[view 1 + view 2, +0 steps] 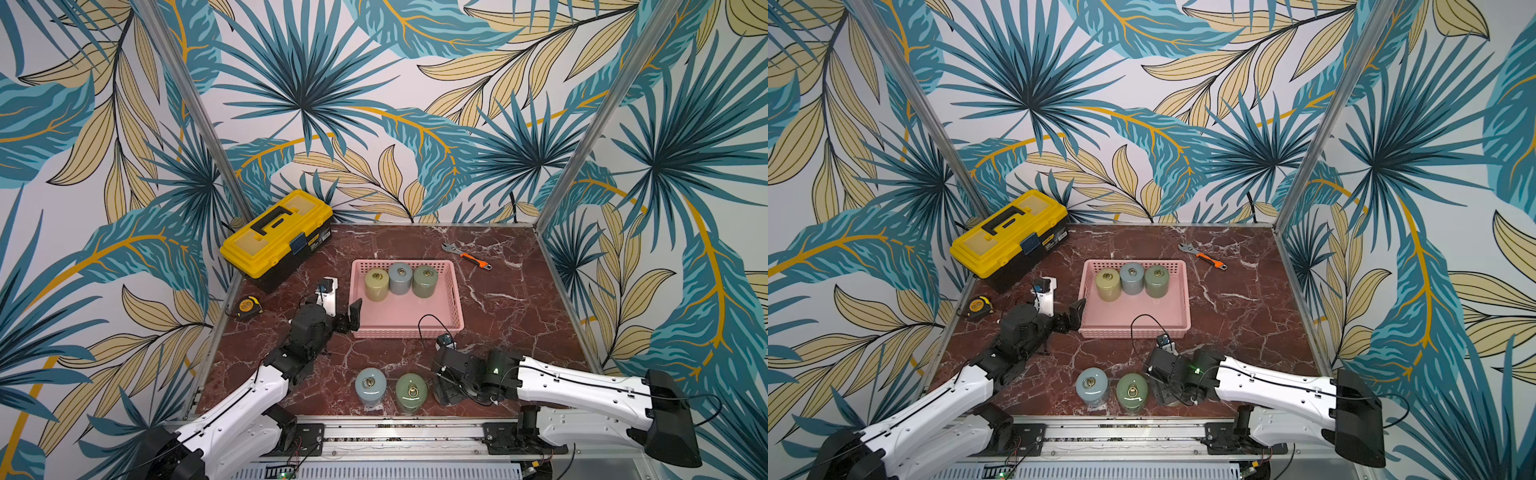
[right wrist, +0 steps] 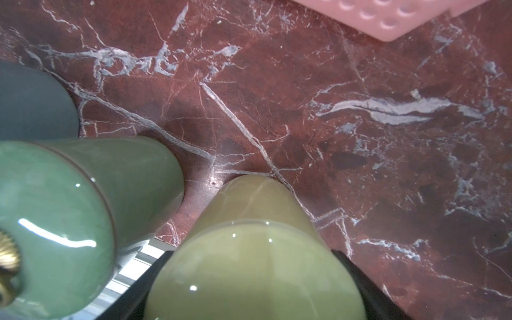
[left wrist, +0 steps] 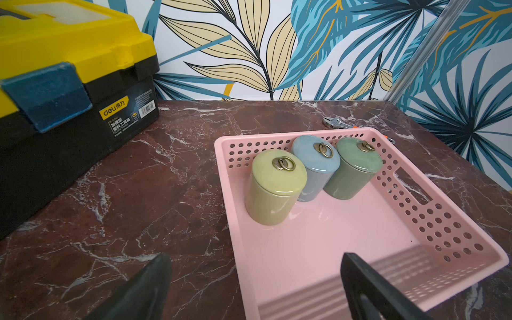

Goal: Take the tea canister out of the basket
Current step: Place the tea canister at the center of the board.

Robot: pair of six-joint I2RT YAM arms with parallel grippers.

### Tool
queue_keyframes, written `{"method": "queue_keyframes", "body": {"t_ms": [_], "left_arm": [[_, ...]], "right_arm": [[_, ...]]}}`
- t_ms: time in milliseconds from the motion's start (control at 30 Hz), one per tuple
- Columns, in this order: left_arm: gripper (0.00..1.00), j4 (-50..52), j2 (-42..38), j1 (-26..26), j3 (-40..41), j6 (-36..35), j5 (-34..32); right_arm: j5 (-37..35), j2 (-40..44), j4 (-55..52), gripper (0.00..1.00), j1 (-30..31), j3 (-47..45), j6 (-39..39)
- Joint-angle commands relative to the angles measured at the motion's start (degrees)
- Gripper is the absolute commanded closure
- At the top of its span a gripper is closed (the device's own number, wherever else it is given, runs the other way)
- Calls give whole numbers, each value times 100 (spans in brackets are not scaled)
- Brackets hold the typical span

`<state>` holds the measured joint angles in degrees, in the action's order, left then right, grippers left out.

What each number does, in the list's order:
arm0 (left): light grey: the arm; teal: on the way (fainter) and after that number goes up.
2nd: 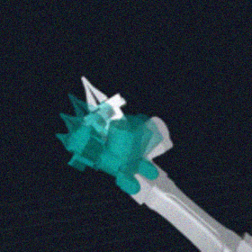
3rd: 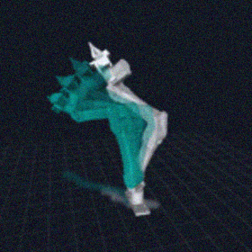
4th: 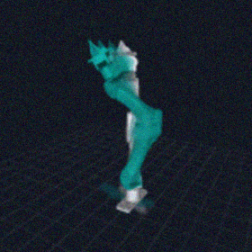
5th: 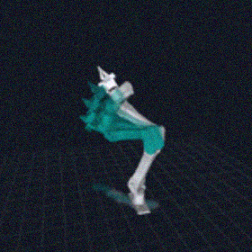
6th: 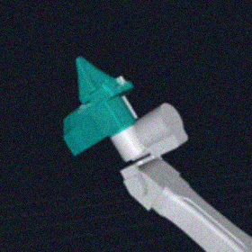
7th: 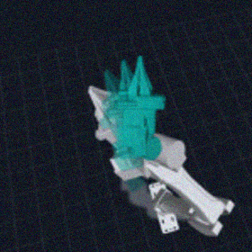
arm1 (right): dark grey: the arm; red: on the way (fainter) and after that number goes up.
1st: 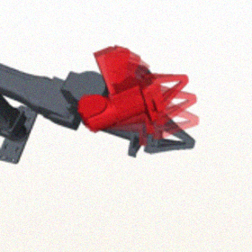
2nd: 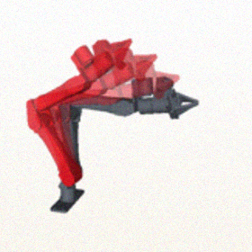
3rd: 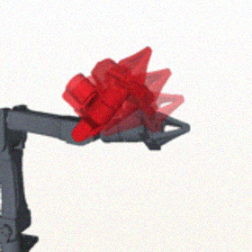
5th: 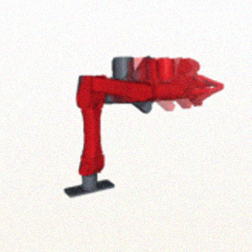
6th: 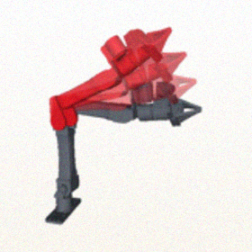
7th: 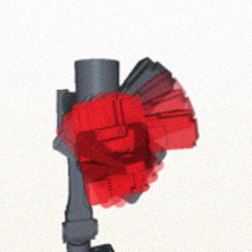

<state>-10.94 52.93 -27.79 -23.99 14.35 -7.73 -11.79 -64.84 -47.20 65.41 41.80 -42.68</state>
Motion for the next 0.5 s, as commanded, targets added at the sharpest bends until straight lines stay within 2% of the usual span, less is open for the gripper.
{"method": "queue_keyframes", "body": {"t_ms": [0, 300, 467], "left_arm": [[0, -93, -11, 28, 166, -42, -27], [0, -99, -13, 30, 166, -38, -29], [0, -101, -13, 28, 166, -38, -19]], "right_arm": [[-5, 38, 277, 45, 76, -95, -200], [-6, 41, 325, 45, 181, -223, -347], [-7, 26, 325, 39, 217, -269, -417]]}}
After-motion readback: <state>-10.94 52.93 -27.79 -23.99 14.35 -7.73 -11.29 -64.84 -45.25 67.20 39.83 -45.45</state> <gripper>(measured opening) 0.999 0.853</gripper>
